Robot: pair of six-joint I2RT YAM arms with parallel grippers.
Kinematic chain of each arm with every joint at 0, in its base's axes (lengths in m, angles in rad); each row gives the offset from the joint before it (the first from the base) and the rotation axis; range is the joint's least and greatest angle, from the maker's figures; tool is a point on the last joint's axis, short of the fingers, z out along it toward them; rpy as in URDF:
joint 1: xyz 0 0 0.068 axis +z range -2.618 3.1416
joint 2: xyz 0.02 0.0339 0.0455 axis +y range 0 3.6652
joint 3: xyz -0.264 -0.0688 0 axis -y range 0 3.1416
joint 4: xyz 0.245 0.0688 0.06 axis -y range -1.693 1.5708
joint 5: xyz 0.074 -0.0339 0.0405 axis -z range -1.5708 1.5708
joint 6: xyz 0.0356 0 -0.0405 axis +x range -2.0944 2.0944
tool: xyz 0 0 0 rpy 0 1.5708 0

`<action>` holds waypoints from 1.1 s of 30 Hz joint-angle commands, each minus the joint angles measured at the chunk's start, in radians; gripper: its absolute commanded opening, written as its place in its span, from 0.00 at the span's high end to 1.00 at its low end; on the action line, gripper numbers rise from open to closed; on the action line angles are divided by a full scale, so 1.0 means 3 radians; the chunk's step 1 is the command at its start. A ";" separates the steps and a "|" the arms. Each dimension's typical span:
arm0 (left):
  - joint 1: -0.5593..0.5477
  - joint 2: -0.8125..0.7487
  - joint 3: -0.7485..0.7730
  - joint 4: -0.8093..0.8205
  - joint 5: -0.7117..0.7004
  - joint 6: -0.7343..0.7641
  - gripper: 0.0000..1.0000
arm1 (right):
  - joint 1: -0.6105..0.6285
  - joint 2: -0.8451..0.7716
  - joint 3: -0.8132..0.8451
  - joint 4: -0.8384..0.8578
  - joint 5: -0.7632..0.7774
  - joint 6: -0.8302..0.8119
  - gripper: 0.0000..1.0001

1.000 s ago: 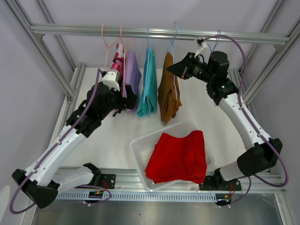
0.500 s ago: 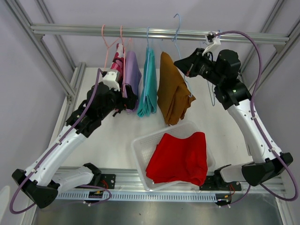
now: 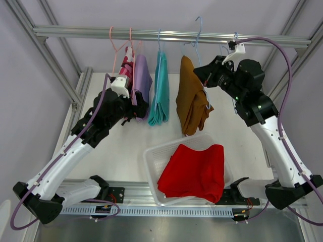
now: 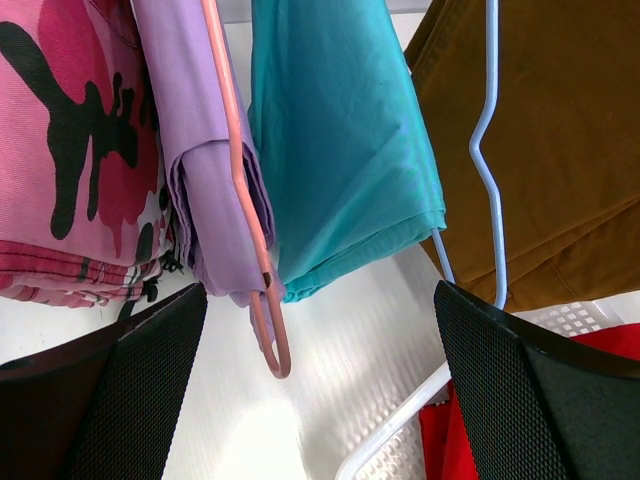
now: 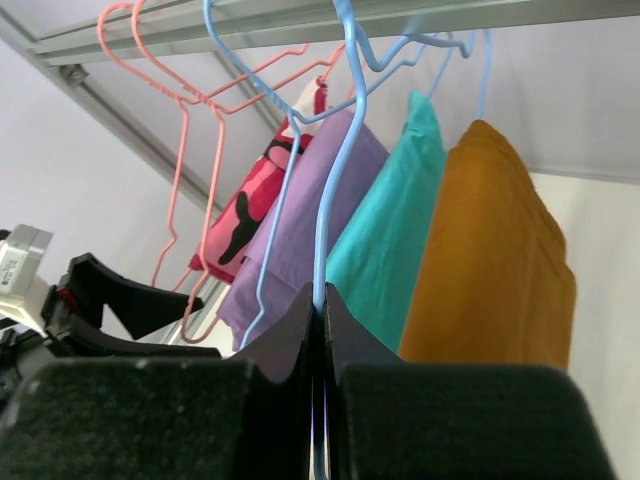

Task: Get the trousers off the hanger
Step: Pick up the hanger from the clothesline.

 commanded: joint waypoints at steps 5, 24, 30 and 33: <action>0.0036 -0.0007 0.0148 0.0003 0.0076 0.0048 0.01 | 0.0073 -0.0410 -0.0032 0.0843 0.0599 -0.0279 1.00; 0.0036 0.0019 0.0163 -0.0002 0.0137 0.0063 0.01 | 0.0073 -0.0042 0.0816 0.0496 0.0819 -0.0438 1.00; 0.0036 0.0014 0.0168 -0.0007 0.0178 0.0063 0.01 | 0.0073 -0.0261 0.0389 0.0536 0.0779 -0.0372 1.00; 0.0001 0.0039 0.0168 -0.0002 0.0270 0.0058 0.00 | 0.0073 -0.0527 0.0025 0.0705 0.0784 -0.0310 1.00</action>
